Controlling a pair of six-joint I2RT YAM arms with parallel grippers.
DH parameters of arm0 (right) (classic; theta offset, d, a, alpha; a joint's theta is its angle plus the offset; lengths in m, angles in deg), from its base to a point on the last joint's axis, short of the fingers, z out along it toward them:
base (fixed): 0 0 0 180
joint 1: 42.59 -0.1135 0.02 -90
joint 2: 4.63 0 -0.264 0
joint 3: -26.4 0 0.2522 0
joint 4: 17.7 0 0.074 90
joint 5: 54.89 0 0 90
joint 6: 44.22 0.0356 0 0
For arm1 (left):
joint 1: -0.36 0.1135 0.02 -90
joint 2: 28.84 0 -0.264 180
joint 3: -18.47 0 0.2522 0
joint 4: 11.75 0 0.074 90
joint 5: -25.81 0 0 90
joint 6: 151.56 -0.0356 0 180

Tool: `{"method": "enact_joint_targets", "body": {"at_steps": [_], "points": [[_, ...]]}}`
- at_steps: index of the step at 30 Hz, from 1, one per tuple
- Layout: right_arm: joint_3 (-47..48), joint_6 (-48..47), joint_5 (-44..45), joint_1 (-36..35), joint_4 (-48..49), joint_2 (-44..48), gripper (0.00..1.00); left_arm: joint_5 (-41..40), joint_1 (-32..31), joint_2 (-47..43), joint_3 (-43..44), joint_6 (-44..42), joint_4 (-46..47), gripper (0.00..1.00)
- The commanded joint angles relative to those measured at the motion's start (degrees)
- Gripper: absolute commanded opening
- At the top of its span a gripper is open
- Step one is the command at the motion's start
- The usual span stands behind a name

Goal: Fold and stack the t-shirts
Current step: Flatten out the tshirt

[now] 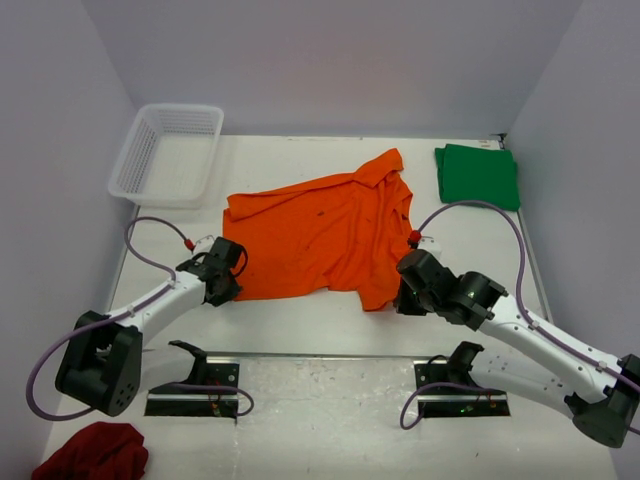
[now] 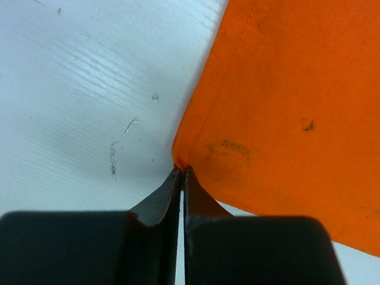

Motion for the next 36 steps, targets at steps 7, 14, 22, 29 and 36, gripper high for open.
{"method": "enact_joint_targets", "body": {"at_steps": [7, 14, 22, 29, 36], "points": [[3.72, 3.84, 8.93, -0.34, -5.97, 0.54, 0.00, 3.56, 0.56, -5.29, -2.37, -0.04, -1.99, 0.00], [7.15, 6.83, 12.63, -0.43, -12.30, 2.20, 0.00, 2.69, 0.56, -12.66, -0.10, 2.68, -6.10, 0.00], [9.87, 7.10, 14.83, -0.43, -16.96, 3.79, 0.00, -2.94, 0.73, -17.16, 7.37, 2.86, -12.53, 0.00], [10.49, 8.50, 16.23, -0.43, -20.56, 3.09, 0.00, -4.96, 1.43, -19.79, 8.78, 4.09, -15.16, 0.00], [13.66, 8.51, 18.88, -0.43, -23.12, 3.08, 0.00, -8.04, 2.93, -21.64, 12.91, 3.22, -17.98, 0.00]]}}
